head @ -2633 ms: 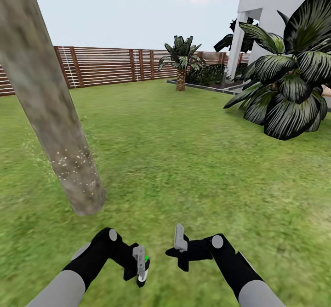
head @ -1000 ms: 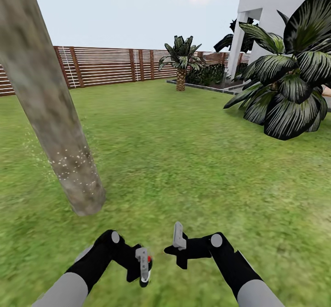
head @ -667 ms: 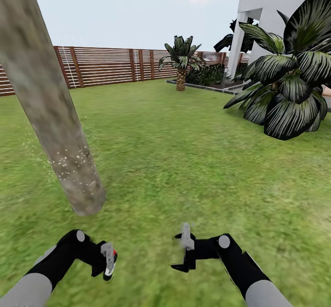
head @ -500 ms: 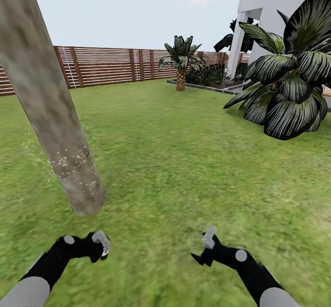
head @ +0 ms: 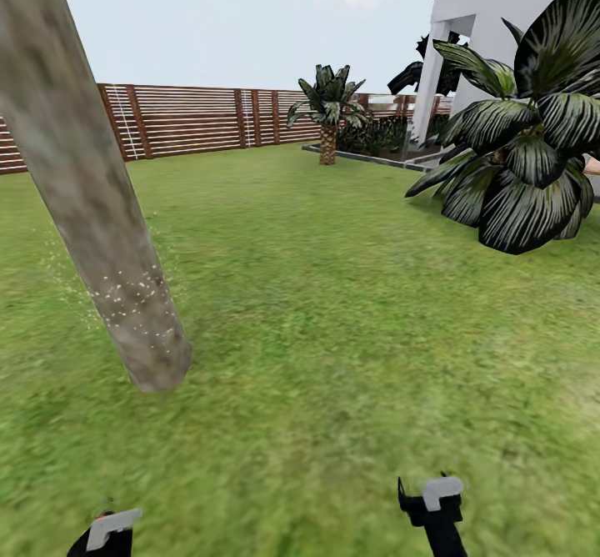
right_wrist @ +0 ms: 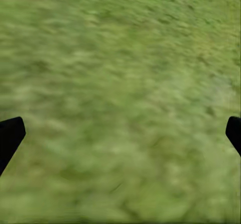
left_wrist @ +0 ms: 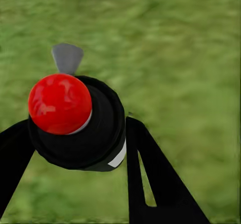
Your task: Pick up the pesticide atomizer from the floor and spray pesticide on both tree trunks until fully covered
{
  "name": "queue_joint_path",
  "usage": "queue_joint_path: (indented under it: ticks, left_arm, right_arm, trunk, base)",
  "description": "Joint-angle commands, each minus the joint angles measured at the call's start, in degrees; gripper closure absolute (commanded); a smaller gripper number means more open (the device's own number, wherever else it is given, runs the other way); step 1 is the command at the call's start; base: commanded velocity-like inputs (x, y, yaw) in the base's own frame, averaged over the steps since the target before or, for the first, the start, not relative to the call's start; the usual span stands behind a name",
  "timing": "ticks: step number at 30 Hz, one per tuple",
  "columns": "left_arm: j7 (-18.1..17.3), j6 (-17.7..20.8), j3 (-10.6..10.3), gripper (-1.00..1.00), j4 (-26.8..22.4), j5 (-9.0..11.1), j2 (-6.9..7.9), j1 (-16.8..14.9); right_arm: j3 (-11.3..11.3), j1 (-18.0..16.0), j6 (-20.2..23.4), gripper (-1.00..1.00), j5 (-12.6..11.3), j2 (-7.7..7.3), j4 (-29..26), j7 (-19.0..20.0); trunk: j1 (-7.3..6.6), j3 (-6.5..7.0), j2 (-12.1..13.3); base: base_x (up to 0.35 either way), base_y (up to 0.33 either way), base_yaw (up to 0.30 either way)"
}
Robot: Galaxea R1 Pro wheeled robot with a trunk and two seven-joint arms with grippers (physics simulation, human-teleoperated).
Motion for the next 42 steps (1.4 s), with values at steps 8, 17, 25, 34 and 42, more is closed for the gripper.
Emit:
queue_joint_path:
  ticks: [8,17,25,34,42]
  left_arm:
    - [0.2,0.0,0.2,1.00,0.2,0.3,0.42,0.3]
    - [0.2,0.0,0.2,1.00,0.2,0.3,0.48,0.4]
    - [0.3,0.0,2.7,1.00,0.1,0.4,0.39,0.4]
    - [0.3,0.0,2.7,1.00,0.1,0.3,0.39,0.4]
    - [0.3,0.0,2.7,1.00,0.1,0.3,0.39,0.4]
  right_arm:
    - [-0.2,0.1,0.0,-1.00,-9.0,0.71,0.1,-0.3]
    - [-0.2,0.1,0.0,-1.00,-9.2,0.94,1.5,-0.3]
    - [-0.2,0.1,0.0,-1.00,-9.0,0.88,1.5,-0.3]
    - [-0.2,0.1,0.0,-1.00,-9.0,0.83,1.5,-0.3]
    - [-0.2,0.1,0.0,-1.00,-9.0,0.83,1.5,-0.3]
  trunk:
    - [0.00,0.00,0.0]
    - [0.00,0.00,0.0]
    - [0.00,0.00,0.0]
    - [0.00,0.00,0.0]
    - [0.00,0.00,0.0]
  base:
    - [-0.016,0.000,0.215]
    - [-0.312,0.006,0.279]
    - [-0.337,0.113,0.280]
    - [-0.124,0.031,0.280]
    - [-0.001,0.000,0.281]
